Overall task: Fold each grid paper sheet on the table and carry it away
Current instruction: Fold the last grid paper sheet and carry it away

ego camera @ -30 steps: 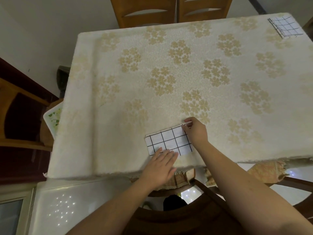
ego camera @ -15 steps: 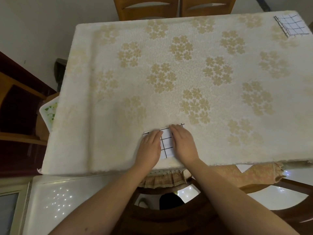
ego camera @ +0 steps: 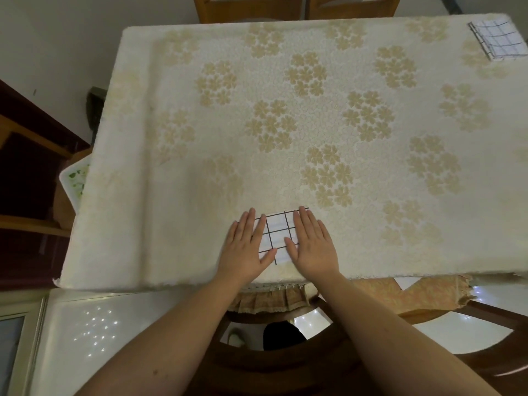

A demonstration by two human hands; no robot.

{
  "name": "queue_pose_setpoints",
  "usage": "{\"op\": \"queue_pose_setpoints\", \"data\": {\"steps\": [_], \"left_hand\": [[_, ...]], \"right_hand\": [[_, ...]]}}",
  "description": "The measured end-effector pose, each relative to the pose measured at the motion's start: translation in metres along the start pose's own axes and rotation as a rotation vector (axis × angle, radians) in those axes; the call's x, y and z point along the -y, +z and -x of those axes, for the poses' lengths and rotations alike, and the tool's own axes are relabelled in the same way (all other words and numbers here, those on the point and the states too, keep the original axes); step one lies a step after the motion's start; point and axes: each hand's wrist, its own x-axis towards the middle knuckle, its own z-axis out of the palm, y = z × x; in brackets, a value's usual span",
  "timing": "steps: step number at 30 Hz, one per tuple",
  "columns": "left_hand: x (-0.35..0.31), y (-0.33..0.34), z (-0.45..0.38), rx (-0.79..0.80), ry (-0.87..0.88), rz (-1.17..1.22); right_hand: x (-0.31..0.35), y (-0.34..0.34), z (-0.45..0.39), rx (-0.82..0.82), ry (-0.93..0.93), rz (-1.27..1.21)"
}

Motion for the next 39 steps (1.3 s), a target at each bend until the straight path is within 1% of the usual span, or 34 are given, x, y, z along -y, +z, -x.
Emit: {"op": "queue_pose_setpoints", "data": {"steps": [2,4,9,11,14,16,19,21,23,26,28,32,36,39], "left_hand": [[0.0,0.0,0.0,0.007,-0.029,0.015],[-0.001,-0.001,0.0,0.015,-0.038,0.018],[0.006,-0.006,-0.004,0.067,0.004,0.077],[0.01,-0.009,-0.006,0.086,0.023,0.142],[0.016,-0.015,-0.007,0.054,0.056,0.206],[0.021,-0.018,-0.007,0.059,0.073,0.23],[0.022,-0.023,-0.009,0.062,0.071,0.252],[0.022,-0.026,-0.01,0.055,0.068,0.276],[0.021,-0.029,-0.009,0.043,0.048,0.308],[0.02,-0.031,-0.006,-0.009,-0.003,0.326],[0.02,-0.033,-0.003,-0.031,-0.052,0.328],[0.022,-0.036,0.004,-0.058,-0.117,0.351],[0.025,-0.037,0.02,-0.083,-0.145,0.412],[0.027,-0.035,0.033,-0.108,-0.169,0.504]], "right_hand": [[0.0,-0.001,0.0,0.014,0.033,0.01],[0.003,-0.003,-0.001,-0.013,0.104,-0.032],[0.001,-0.023,-0.009,-0.178,0.398,-0.275],[-0.003,-0.03,-0.015,-0.124,0.526,-0.359],[-0.002,-0.04,-0.028,0.035,0.667,-0.41],[0.001,-0.045,-0.037,0.15,0.736,-0.417],[0.006,-0.051,-0.042,0.311,0.72,-0.33],[0.009,-0.052,-0.039,0.328,0.686,-0.283],[0.011,-0.052,-0.032,0.282,0.648,-0.312],[0.01,-0.05,-0.023,0.222,0.607,-0.474],[0.009,-0.054,-0.019,0.217,0.608,-0.593],[0.003,-0.056,-0.009,0.201,0.581,-0.741],[0.005,-0.064,0.002,0.132,0.543,-0.723],[0.008,-0.069,0.013,0.051,0.563,-0.758]]}}
